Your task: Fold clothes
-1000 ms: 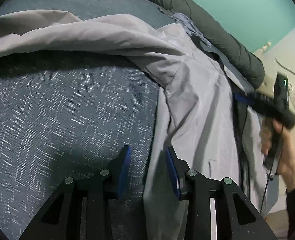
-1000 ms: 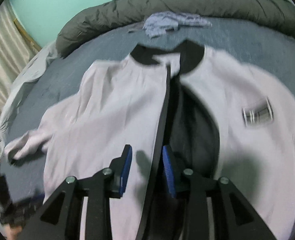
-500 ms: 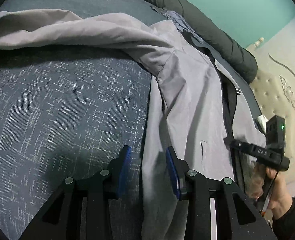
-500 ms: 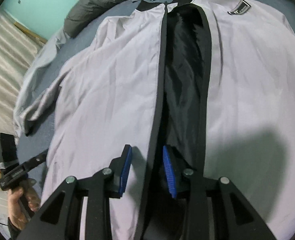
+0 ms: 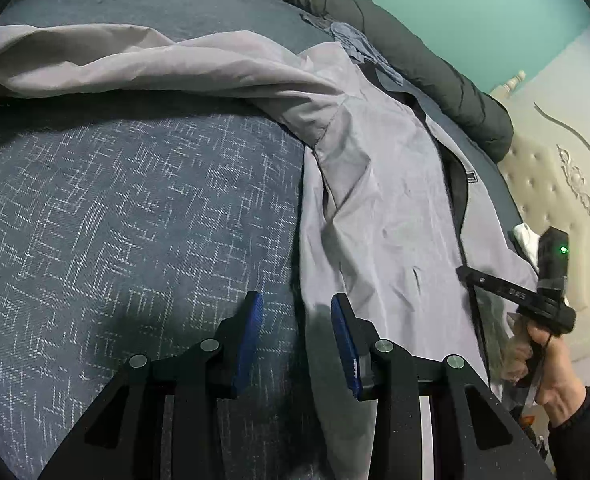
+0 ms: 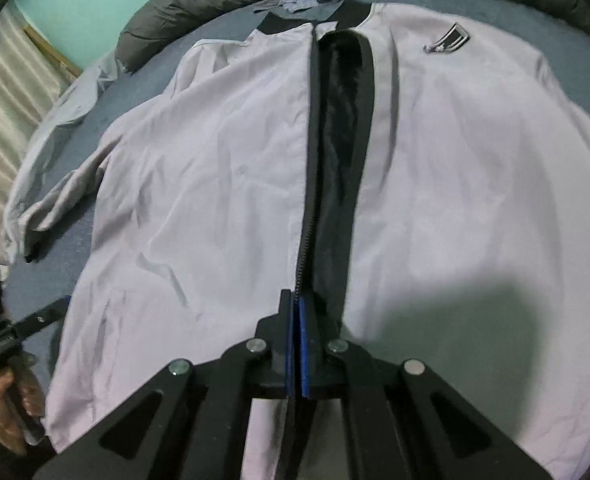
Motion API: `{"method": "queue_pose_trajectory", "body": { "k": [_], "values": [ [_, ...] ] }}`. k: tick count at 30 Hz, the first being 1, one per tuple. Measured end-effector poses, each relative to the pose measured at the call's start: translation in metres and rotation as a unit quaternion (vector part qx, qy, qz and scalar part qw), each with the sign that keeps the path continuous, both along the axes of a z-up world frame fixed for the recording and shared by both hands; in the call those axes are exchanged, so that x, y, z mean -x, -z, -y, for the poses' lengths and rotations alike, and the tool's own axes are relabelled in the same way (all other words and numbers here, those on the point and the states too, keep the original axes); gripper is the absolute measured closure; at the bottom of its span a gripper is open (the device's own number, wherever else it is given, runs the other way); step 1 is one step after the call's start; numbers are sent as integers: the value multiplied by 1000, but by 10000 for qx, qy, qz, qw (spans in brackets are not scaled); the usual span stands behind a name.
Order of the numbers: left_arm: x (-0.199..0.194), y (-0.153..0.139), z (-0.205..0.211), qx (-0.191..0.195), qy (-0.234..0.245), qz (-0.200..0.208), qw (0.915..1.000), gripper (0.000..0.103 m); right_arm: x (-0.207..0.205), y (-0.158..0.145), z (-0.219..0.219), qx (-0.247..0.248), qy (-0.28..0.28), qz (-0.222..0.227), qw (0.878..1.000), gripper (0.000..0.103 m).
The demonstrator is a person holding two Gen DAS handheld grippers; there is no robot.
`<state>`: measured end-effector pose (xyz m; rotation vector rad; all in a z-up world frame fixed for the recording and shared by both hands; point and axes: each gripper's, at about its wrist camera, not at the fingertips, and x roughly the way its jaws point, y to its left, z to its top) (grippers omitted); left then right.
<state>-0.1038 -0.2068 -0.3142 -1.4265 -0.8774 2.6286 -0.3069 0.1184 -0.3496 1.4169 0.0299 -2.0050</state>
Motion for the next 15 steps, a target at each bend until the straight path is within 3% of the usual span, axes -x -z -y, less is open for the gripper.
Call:
{"method": "queue_pose_trajectory", "body": {
  "k": [8, 15],
  "values": [
    [5, 6, -17, -224, 197, 52, 9995, 64, -7, -8, -5, -470, -268, -396, 9977, 99],
    [9, 9, -28, -188, 371, 87, 9991, 64, -13, -22, -17, -256, -314, -376, 9985, 98]
  ]
}}
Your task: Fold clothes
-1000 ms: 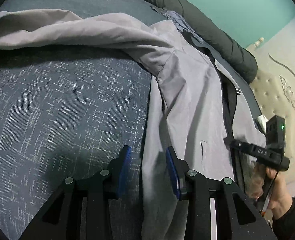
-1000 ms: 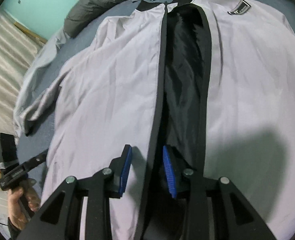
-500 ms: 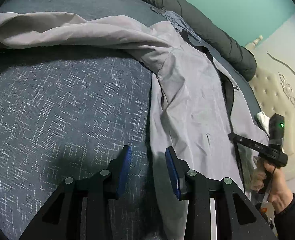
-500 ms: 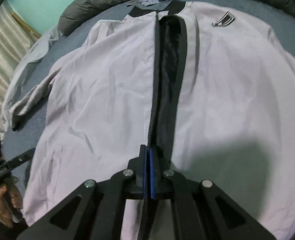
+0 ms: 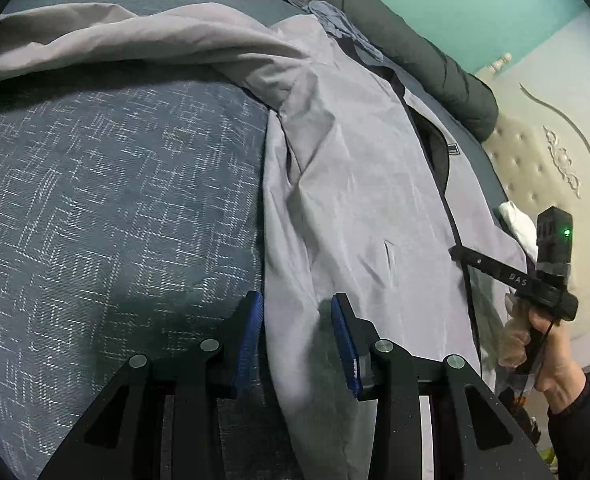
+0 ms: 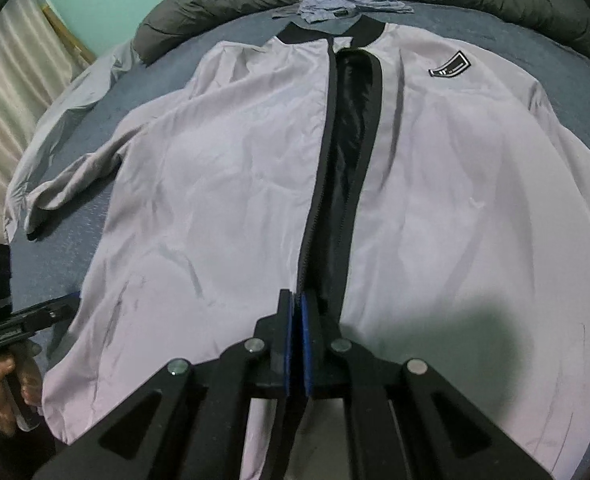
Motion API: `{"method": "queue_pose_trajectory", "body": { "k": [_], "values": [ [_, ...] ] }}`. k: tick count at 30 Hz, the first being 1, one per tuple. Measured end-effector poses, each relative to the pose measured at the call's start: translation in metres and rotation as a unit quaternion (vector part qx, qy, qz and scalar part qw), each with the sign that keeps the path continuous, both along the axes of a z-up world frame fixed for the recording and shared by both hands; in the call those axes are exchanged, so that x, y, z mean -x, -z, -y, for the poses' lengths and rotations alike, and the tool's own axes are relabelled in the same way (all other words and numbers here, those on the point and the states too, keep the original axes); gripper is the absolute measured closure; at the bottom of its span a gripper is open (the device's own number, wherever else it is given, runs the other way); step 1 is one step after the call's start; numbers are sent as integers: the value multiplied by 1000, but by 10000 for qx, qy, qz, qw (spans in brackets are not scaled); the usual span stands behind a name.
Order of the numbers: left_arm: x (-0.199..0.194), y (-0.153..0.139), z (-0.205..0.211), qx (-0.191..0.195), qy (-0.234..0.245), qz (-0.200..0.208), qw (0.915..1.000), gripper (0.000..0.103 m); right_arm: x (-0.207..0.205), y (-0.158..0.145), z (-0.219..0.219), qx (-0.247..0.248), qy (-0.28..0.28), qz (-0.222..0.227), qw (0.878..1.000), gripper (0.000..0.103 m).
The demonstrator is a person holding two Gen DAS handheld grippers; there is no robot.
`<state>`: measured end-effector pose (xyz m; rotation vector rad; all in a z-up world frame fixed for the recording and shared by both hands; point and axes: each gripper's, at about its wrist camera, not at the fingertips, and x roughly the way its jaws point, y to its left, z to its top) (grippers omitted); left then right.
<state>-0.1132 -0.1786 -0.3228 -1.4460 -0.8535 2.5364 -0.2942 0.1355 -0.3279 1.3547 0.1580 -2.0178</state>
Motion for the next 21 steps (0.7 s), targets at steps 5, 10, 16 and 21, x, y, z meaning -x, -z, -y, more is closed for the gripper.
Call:
{"method": "queue_pose_trajectory", "body": {
  "k": [5, 10, 16, 21],
  "values": [
    [-1, -8, 4, 66, -96, -75, 9999, 64, -1, -27, -31, 156, 197, -36, 9997, 91],
    [-9, -16, 4, 172, -189, -168, 9995, 64, -17, -30, -51, 27, -19, 204, 9998, 77],
    [-17, -19, -6, 177, -113, -185, 9996, 64, -38, -19, -60, -142, -108, 319, 9993, 76],
    [-28, -13, -15, 195, -34, -84, 9998, 64, -45, -15, -65, -65, 5, 425, 9991, 75]
  ]
}}
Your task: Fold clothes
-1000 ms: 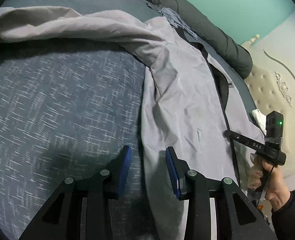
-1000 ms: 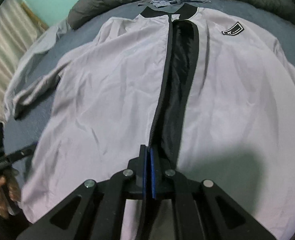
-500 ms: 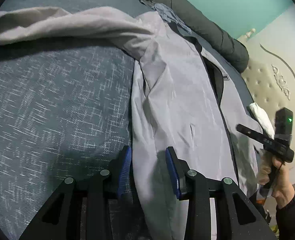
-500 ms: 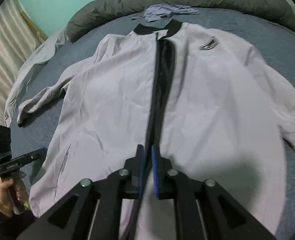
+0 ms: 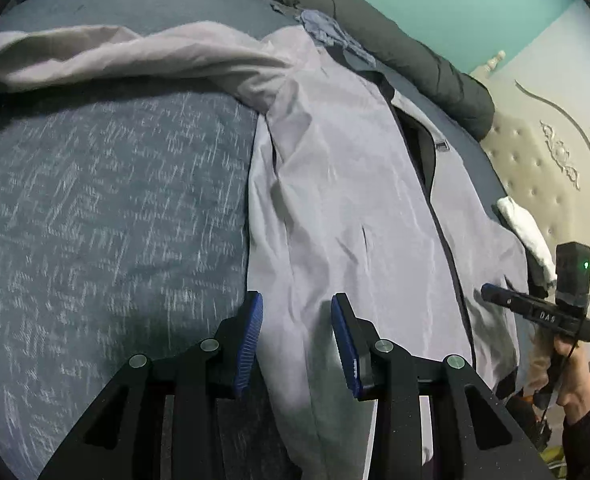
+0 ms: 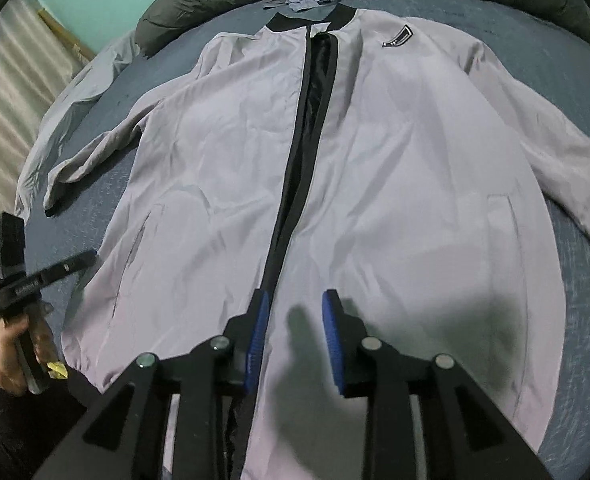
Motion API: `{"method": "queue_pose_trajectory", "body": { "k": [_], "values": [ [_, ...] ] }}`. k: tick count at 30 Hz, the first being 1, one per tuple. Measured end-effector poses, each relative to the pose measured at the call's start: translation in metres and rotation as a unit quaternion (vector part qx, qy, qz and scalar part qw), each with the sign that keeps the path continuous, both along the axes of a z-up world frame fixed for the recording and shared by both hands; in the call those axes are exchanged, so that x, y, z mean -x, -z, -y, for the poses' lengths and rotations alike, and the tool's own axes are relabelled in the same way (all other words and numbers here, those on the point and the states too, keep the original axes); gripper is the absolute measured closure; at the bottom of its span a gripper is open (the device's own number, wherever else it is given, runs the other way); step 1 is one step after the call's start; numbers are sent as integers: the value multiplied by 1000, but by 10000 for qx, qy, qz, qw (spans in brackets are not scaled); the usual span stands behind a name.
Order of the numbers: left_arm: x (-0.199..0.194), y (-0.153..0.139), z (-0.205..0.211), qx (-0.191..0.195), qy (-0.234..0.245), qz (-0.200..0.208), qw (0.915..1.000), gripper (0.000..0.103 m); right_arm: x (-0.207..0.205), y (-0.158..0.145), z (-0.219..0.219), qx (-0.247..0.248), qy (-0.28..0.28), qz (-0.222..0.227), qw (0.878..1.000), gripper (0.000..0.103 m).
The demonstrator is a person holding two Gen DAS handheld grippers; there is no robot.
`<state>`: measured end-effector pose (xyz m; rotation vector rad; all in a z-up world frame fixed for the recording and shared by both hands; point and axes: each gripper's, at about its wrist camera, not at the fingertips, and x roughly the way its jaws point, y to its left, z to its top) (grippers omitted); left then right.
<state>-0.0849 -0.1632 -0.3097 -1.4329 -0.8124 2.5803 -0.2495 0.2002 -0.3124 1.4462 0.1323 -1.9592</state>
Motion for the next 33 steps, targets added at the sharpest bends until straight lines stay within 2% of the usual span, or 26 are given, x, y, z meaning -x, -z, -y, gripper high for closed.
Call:
{"method": "queue_pose_trajectory", "body": {
  "k": [8, 10, 11, 12, 16, 24, 29, 33],
  "values": [
    [-8, 7, -13, -37, 170, 136, 9998, 65, -9, -9, 1, 130, -17, -16, 9999, 75],
    [-9, 7, -17, -20, 244, 165, 9996, 73, -12, -14, -3, 170, -4, -50, 9998, 75],
    [-10, 7, -20, -10, 291, 170, 9994, 84, -13, -17, -6, 192, 6, -68, 9998, 75],
    [-11, 5, -22, 24, 336, 169, 9993, 88, -14, -20, -9, 215, 16, -85, 9997, 75],
    [-20, -7, -24, 197, 344, 113, 9992, 99, -18, -34, -33, 257, 133, -201, 9994, 75],
    [-49, -35, -3, 512, 151, 128, 9985, 100, -22, -47, -84, 233, 392, -270, 9986, 75],
    [-48, -18, 5, 411, 44, 479, 9980, 100, -21, -38, -110, -31, 580, -123, 9982, 70],
    [-52, -21, 3, 431, -64, 533, 9976, 98, -31, -32, -126, -107, 594, 17, 9982, 68]
  ]
}}
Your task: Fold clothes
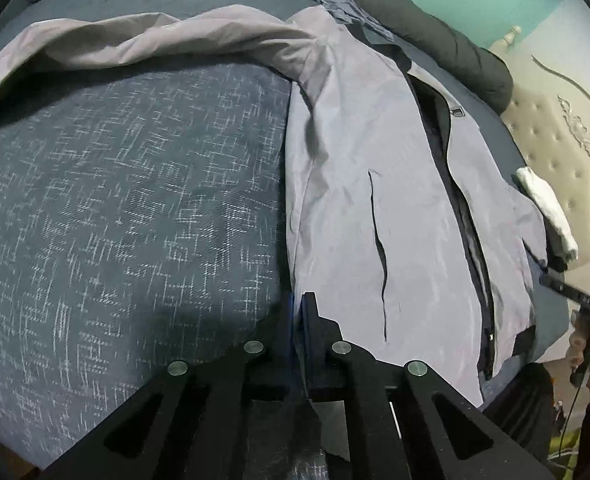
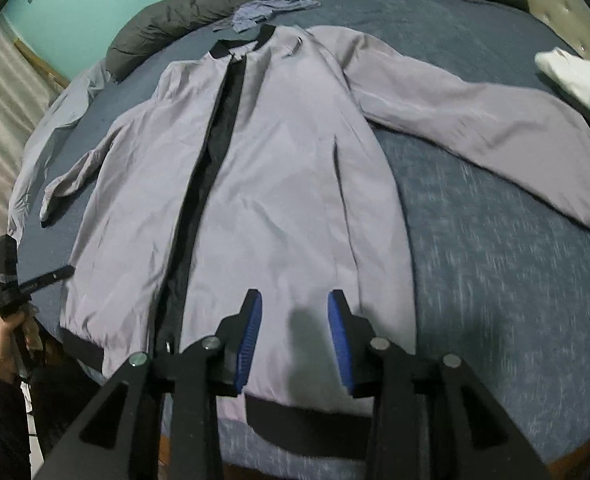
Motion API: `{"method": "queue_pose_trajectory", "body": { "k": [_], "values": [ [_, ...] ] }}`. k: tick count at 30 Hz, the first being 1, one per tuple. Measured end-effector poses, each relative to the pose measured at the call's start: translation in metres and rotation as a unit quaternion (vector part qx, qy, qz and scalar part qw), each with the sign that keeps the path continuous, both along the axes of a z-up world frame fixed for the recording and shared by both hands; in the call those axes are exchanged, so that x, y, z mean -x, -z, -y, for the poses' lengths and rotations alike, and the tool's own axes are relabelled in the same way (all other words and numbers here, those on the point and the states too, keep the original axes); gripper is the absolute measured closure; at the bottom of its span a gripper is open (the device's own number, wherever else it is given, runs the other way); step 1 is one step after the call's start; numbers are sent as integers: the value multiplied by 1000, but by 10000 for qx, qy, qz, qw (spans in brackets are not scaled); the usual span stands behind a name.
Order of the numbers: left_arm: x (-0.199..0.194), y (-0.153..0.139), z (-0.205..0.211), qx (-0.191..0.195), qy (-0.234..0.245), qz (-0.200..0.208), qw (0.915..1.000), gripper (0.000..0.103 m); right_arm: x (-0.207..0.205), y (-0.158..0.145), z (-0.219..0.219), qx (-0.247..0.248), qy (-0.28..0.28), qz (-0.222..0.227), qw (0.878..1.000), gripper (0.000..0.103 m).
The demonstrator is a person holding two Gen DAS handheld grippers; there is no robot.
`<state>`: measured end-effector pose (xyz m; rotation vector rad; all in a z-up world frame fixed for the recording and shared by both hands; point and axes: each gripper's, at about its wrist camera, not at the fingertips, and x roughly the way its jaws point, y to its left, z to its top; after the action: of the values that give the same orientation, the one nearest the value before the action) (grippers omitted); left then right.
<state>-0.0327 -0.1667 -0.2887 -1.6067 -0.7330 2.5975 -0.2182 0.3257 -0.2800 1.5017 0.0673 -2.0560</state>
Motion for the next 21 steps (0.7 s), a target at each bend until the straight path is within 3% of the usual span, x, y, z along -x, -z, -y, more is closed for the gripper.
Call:
{"method": "queue_pose_trajectory", "body": {
  "k": [4, 13, 17, 18, 21],
  "values": [
    [-5, -13, -4, 122, -96, -84, 9998, 96, -15, 2, 15, 55, -213, 10, 9998, 65],
    [-8, -42, -30, 459, 73, -303, 9985, 78, -27, 18, 103, -16, -802, 42, 9968, 57],
    [-5, -53, -34, 503, 99, -361, 9980, 74, -26, 40, 132, -346, -883, 62, 9955, 57],
    [-5, -55, -34, 522, 106, -368, 9979, 74, -26, 45, 136, -406, -869, 74, 9954, 58],
    [-4, -61, -35, 541, 129, -409, 9976, 74, -22, 58, 138, -550, -802, 88, 9952, 80]
  ]
}}
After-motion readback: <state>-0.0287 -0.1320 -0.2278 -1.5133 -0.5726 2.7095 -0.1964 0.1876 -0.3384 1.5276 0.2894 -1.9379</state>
